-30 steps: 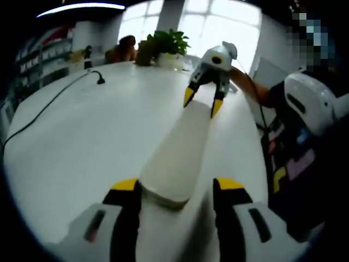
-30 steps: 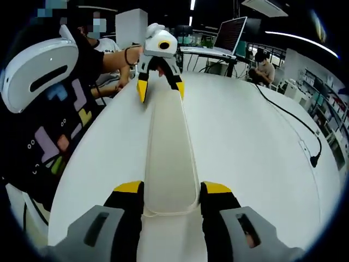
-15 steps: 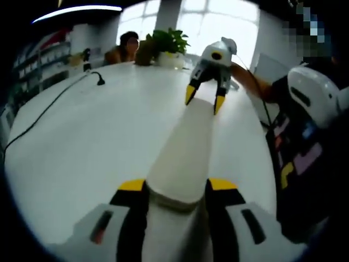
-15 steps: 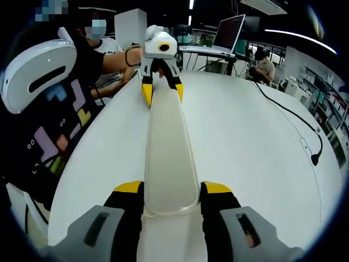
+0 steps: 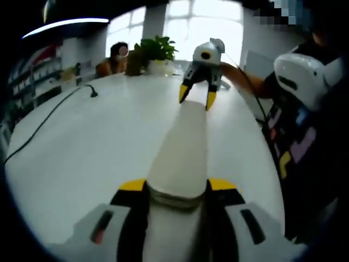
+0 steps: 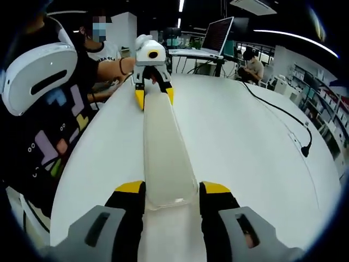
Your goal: Arrange the utensils inside the cutlery case until each visible utensil rests in its matching compartment.
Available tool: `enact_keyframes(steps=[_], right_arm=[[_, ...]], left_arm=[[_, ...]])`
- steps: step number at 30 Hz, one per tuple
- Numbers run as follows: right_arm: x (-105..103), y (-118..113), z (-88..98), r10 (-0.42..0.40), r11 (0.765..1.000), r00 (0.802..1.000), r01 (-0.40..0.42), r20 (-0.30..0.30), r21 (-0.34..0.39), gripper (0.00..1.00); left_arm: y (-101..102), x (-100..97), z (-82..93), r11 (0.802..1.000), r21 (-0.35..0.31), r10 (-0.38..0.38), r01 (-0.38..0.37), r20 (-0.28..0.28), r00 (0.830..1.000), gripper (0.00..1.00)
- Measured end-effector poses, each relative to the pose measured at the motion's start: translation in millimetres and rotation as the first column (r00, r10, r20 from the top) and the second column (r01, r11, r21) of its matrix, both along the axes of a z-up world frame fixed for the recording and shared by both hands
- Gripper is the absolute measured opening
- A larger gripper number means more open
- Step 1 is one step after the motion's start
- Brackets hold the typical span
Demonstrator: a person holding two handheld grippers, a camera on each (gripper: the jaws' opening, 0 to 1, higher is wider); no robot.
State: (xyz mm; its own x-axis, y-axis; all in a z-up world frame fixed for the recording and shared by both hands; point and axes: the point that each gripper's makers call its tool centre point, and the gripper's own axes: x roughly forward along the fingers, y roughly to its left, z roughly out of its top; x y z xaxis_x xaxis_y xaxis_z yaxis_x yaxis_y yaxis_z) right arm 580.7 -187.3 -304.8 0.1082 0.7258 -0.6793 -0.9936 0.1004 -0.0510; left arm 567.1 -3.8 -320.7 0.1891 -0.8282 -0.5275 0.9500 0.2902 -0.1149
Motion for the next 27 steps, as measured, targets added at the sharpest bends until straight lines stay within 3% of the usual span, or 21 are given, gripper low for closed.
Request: enact_keyframes(steps=[3,11,17,21,27], right_arm=[[-0.5,-10.5,7.3,-0.021,1.000,0.999,0.020,0.032,0.013,0.40],[-6.7,-17.0,17.4,-0.039,0.996,0.999,0.037,0.023,0.082,0.37],[-1.9,18.6,38.7,0.008,0.980,1.000,-0.011,0.019,0.197,0.33],[4.8,46.6,52.8,0.034,0.962,0.999,-0.042,0.035,0.268,0.26],[8.8,83.8,62.6,0.067,0.953,0.997,-0.072,0.027,0.296,0.22]], left_arm=[[0.4,-0.4,0.4,1.000,0.003,0.005,-0.005,0.002,1.000,0.43],[0.0,-1.3,1.5,1.000,-0.010,0.006,-0.006,0.002,1.000,0.43],[-0.6,0.1,1.0,1.000,-0.010,-0.001,0.002,0.019,1.000,0.43],[0.0,3.0,0.5,0.999,-0.044,0.005,-0.003,0.031,0.999,0.43],[1.6,5.8,-0.7,0.999,-0.034,0.007,-0.005,0.049,0.999,0.42]])
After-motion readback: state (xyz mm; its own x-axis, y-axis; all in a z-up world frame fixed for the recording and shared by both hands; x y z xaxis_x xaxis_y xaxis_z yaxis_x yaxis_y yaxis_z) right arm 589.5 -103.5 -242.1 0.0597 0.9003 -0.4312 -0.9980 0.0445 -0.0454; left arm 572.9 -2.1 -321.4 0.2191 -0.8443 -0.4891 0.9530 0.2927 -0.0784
